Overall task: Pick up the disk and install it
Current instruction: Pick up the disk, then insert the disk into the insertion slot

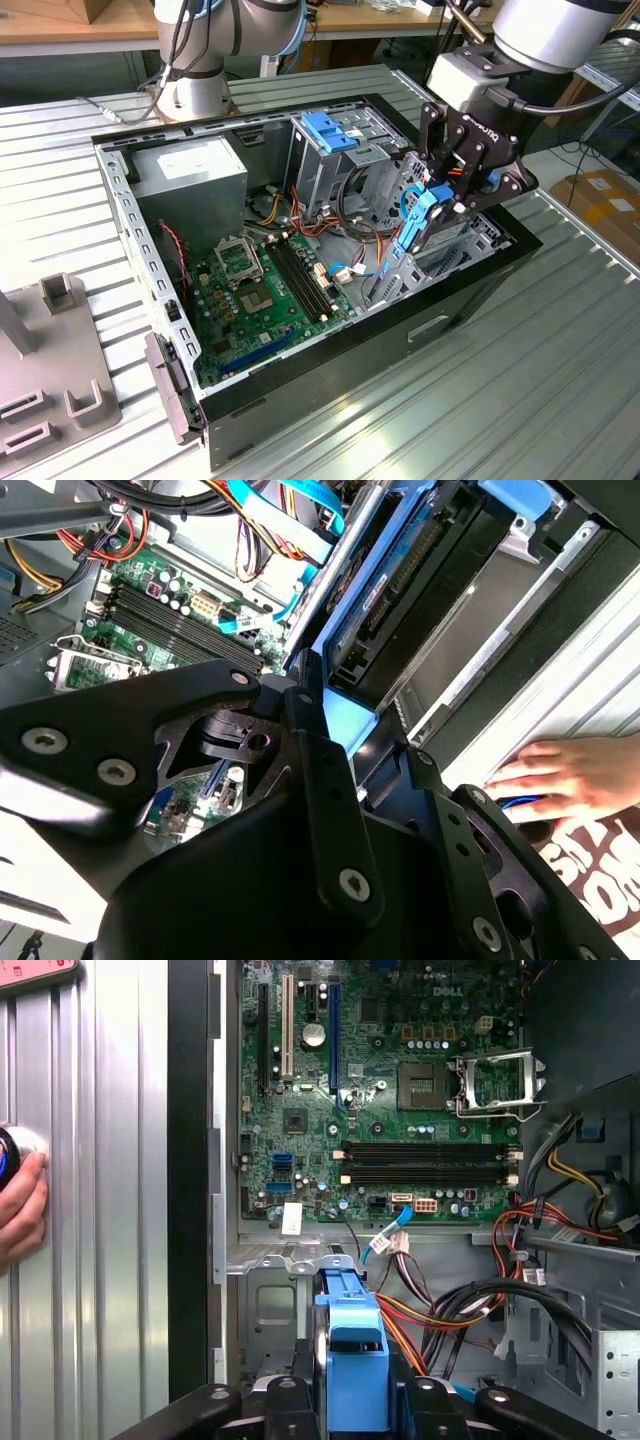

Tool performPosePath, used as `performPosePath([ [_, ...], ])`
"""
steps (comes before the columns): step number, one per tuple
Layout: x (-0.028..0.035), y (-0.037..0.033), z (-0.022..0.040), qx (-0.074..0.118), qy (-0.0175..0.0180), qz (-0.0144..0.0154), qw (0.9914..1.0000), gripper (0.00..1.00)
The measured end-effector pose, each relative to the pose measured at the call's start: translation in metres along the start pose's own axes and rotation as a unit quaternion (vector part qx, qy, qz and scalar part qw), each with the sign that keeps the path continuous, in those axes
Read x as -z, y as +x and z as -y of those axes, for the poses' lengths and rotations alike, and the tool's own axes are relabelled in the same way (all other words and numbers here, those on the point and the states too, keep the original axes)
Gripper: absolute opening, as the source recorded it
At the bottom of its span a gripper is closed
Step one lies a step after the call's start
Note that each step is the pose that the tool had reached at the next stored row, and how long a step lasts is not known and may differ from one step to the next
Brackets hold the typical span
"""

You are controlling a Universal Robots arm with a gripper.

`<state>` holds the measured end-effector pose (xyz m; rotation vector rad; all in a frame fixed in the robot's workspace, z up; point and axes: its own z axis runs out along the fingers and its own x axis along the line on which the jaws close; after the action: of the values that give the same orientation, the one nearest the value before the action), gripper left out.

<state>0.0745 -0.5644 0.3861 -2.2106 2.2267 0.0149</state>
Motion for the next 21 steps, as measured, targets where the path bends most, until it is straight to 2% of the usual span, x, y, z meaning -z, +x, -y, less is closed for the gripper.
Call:
performPosePath([
  [4,-0.0077,0.0001,0.0000,0.000,0.0000,-0.0001,1.00000,0.36],
  [5,-0.0127,0.0001,0.0000,0.000,0.0000,-0.0002,1.00000,0.36],
  [9,-0.0215,0.0002,0.0000,0.000,0.0000,-0.0002,1.00000,0.36],
  [15,-0.0245,0.0002,0.0001,0.000,0.0000,0.0000,1.00000,0.36],
  [21,-0.0417,0.0004,0.0001,0.000,0.0000,-0.0002,1.00000,0.36],
])
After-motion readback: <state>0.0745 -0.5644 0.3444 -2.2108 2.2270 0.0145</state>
